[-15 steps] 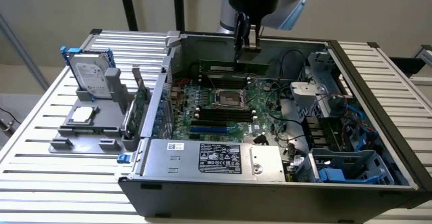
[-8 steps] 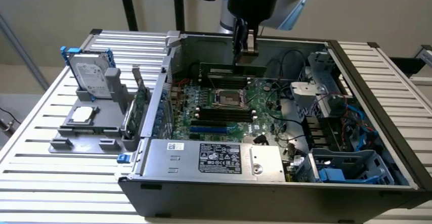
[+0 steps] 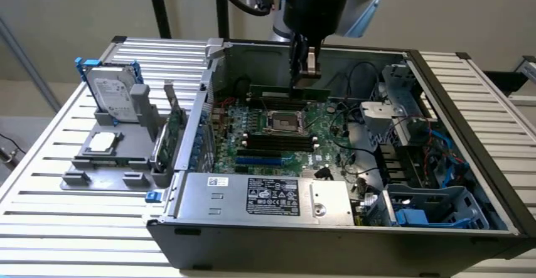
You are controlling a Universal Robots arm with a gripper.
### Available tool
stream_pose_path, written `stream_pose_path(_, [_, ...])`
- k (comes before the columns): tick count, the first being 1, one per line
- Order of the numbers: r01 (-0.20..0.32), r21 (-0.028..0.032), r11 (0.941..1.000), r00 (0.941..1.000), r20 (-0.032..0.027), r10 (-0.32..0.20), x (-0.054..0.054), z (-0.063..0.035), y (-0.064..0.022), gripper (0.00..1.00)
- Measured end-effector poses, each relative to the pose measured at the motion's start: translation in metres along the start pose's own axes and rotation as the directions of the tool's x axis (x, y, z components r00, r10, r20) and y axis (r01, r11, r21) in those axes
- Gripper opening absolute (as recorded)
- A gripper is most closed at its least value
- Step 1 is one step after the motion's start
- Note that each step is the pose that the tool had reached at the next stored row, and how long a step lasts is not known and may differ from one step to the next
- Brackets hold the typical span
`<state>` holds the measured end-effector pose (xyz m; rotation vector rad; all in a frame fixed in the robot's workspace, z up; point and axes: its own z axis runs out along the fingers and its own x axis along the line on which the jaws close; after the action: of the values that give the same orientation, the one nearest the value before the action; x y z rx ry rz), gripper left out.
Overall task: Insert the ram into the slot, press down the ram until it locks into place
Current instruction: 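Insert the ram into the slot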
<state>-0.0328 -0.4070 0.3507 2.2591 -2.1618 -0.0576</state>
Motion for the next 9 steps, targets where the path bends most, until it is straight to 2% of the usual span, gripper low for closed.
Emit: stream_pose_path(9, [0.0,-0.0001,1.0,1.0,0.0,0.0,0.0,0.0162,-0.0031,0.14])
